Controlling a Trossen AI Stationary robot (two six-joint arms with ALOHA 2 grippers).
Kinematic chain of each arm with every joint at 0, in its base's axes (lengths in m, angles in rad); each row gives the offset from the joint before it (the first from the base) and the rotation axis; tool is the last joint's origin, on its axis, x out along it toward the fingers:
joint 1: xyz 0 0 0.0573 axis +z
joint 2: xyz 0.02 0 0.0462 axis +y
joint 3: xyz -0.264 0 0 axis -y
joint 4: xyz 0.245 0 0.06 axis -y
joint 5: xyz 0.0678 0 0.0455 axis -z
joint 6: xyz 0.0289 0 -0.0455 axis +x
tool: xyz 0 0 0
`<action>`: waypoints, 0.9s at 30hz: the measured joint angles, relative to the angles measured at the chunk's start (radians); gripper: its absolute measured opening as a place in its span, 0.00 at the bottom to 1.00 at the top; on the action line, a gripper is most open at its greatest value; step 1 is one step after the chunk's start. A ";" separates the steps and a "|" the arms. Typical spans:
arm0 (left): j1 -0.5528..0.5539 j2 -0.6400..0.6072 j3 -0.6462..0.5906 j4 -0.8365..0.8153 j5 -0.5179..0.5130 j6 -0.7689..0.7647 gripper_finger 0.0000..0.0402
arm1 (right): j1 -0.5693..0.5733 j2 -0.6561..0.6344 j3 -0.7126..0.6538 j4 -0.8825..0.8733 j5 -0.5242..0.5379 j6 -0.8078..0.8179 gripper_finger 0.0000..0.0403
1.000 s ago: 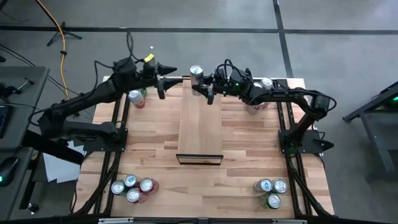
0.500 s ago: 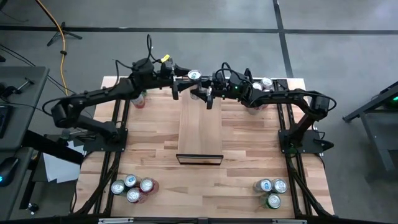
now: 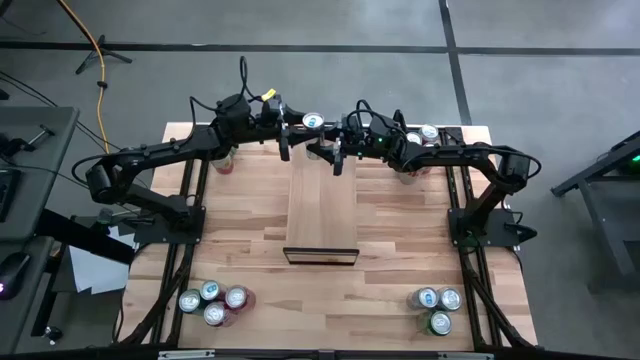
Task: Place canned beverage on shelf
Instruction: Put the top blue soda can on the shelf
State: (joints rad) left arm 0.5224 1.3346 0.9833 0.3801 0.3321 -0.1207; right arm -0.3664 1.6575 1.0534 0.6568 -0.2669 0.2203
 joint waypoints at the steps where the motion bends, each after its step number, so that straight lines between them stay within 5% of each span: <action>1: 0.000 0.000 0.000 0.005 0.000 -0.001 0.34 | 0.000 -0.001 0.000 0.002 -0.001 0.002 0.58; 4: 0.003 0.000 0.000 0.006 -0.002 0.004 0.27 | 0.000 -0.001 0.000 0.003 -0.001 0.000 0.60; 20: 0.146 -0.110 -0.005 -0.181 -0.028 0.135 0.28 | -0.100 -0.158 0.002 -0.266 0.005 -0.069 0.66; 27: 0.161 -0.045 -0.132 0.095 -0.020 0.093 0.28 | -0.123 -0.246 0.002 -0.365 0.005 -0.065 0.66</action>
State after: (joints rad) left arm 0.6835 1.2897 0.8513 0.4753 0.3120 -0.0282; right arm -0.4892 1.4113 1.0552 0.2914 -0.2623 0.1551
